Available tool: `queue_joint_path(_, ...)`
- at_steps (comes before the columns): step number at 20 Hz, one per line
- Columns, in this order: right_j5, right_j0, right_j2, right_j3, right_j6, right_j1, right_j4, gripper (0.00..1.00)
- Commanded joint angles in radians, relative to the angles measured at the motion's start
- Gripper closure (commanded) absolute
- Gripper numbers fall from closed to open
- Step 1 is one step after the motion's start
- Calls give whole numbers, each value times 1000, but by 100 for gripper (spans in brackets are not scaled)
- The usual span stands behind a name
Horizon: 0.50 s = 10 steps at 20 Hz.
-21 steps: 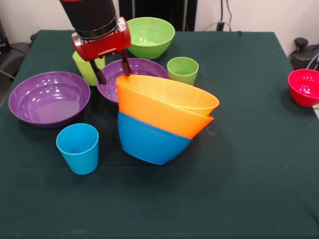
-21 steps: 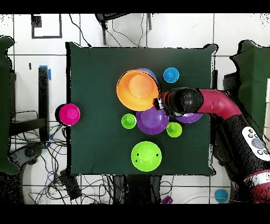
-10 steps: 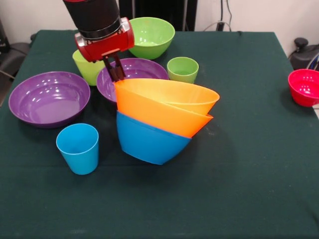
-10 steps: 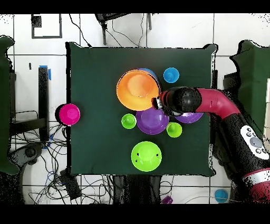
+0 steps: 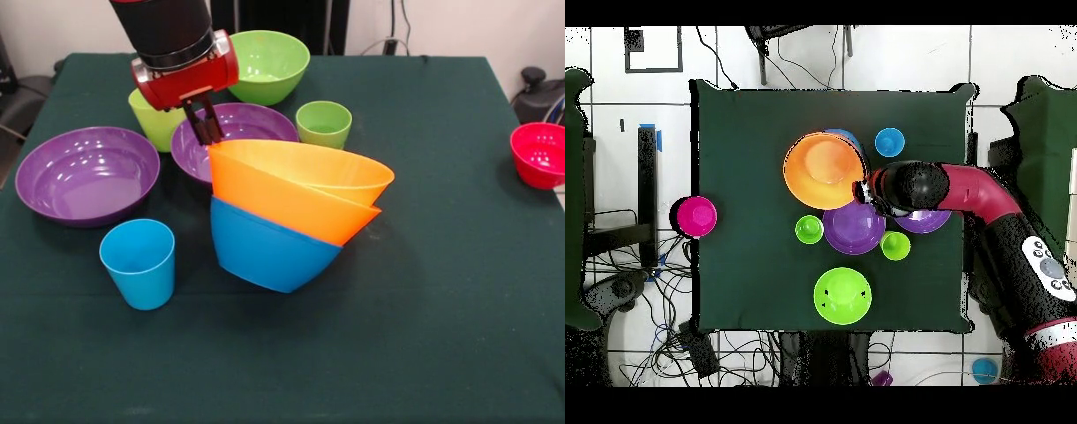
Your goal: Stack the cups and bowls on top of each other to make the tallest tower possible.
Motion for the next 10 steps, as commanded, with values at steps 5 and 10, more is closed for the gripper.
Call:
queue_joint_path(5,36,53,-68,-58,38,38,4,100)
queue_joint_path(10,-3,53,-66,-58,41,35,-8,100)
